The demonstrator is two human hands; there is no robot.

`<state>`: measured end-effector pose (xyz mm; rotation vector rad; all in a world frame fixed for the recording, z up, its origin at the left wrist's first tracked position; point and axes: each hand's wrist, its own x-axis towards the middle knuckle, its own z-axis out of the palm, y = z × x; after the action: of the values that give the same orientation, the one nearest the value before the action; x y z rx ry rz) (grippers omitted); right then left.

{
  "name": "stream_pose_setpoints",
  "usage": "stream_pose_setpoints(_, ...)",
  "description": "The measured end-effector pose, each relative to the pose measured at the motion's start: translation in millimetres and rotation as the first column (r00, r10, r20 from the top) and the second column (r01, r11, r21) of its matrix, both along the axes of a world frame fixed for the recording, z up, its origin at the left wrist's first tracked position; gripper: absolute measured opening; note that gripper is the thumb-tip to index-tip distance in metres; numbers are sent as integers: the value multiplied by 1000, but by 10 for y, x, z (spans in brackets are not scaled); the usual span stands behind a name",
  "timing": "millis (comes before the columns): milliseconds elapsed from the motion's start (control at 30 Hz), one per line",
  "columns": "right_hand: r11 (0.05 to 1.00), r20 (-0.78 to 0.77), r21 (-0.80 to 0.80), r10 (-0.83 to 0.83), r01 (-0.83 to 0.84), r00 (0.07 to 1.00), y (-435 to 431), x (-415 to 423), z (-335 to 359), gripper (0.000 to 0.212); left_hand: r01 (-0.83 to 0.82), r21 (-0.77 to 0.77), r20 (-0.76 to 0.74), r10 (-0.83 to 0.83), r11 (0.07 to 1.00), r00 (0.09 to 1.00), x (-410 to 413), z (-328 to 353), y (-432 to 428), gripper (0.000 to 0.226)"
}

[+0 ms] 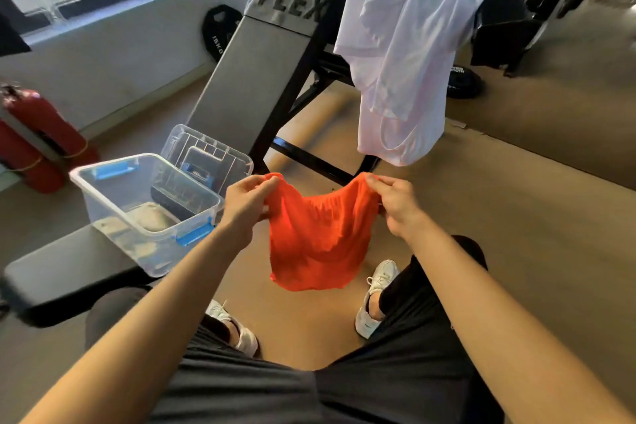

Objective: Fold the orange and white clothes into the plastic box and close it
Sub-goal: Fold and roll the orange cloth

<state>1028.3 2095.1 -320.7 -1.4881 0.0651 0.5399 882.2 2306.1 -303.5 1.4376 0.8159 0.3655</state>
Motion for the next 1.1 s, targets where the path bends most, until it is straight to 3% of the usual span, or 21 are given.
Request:
stream_pose_setpoints(133,988,66,15,155,-156,986,192,-239,-51,28,43,19,22,-43,999,999,-31,-116,-307,18)
stream_pose_setpoints(400,917,233,-68,398,-394,887,239,-638,-82,21,96,106,120,-109,990,987,-60,-210,-661,10)
stream_pose_setpoints(467,909,301,-118,415,-399,858,206,-690,-48,20,119,87,148,-131,989,980,-95,-174,-711,21)
stream_pose_setpoints(533,906,362,-221,420,-360,832,182,-722,-43,26,191,71,172,-200,979,964,-167,-141,-729,35)
stream_pose_setpoints(600,892,395,-304,438,-335,808,159,-733,-57,29,318,61,169,-324,946,931,-252,-150,-701,33)
stream_pose_setpoints(700,833,372,-327,547,-446,750,98,-692,-94,23,466,43,159,-466,884,870,-422,-178,-547,31)
stream_pose_setpoints(867,755,341,-326,656,-569,673,82,-543,7,17,285,205,94,-309,936,946,-715,-392,-123,23)
stream_pose_setpoints(900,726,338,-348,688,-594,643,91,-515,52,16,282,249,46,-302,927,952,-761,-460,-42,28)
stream_pose_setpoints(967,671,334,-376,742,-639,582,114,-480,149,17,346,328,-84,-338,879,937,-824,-564,69,63)
stream_pose_setpoints(1100,661,356,-325,748,-676,560,173,-469,325,13,612,333,-317,-526,718,789,-829,-670,30,128)
